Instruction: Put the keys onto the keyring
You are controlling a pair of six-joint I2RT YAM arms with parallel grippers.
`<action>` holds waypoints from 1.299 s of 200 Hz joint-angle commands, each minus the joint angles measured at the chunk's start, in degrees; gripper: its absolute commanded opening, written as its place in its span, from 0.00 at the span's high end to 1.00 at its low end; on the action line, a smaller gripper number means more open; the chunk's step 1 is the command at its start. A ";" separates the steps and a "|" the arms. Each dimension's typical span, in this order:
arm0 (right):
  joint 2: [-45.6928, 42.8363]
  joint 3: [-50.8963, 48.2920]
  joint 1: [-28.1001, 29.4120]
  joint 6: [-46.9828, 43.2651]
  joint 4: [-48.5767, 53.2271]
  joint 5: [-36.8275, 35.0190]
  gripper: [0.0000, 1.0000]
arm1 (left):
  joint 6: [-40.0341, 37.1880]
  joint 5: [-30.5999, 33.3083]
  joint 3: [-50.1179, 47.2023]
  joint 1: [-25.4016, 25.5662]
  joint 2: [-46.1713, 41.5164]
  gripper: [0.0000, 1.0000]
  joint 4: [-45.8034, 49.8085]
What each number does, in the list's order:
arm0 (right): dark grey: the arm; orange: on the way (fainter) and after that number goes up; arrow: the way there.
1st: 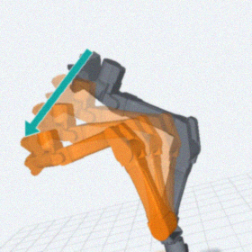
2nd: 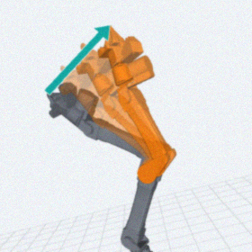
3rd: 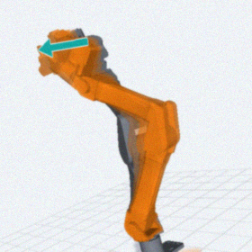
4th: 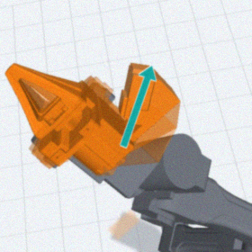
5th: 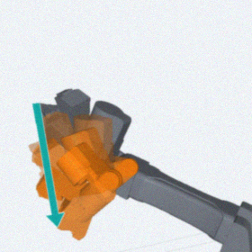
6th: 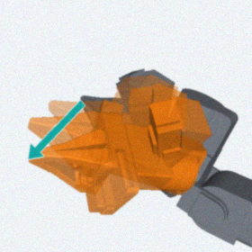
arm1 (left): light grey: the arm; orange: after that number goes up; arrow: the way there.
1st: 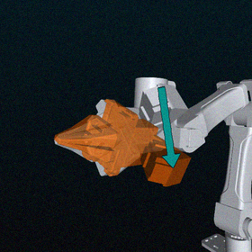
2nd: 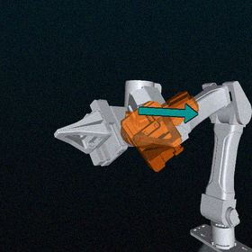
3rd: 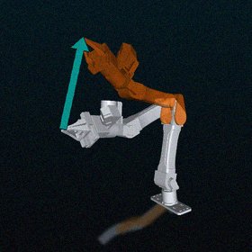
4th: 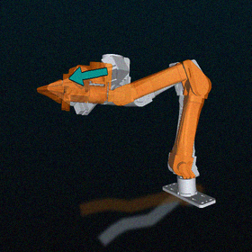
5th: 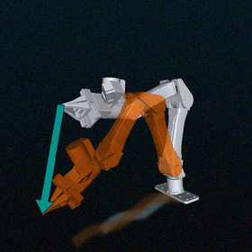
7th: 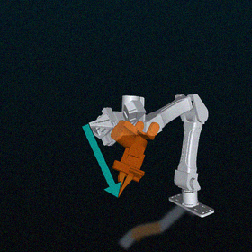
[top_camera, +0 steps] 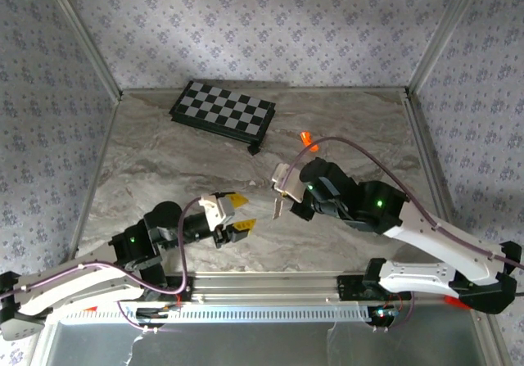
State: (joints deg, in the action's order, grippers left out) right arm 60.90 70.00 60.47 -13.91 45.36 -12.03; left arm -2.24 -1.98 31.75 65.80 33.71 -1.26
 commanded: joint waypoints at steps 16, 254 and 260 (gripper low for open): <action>3.39 3.21 -5.87 3.90 3.44 3.40 1.00 | 3.66 3.96 -0.63 0.29 -2.49 0.35 0.55; 23.21 8.60 -21.83 10.84 -9.85 14.83 1.00 | 9.54 14.64 -3.36 0.29 -0.75 0.01 1.57; 23.86 9.06 -21.82 10.91 -10.00 15.01 1.00 | 9.56 14.75 -3.36 0.29 -0.74 0.00 1.52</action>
State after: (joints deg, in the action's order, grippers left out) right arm 82.85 75.61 38.96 -4.23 37.80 1.34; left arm 6.20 12.47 28.29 65.80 34.02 2.39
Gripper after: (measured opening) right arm 0.051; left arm 0.994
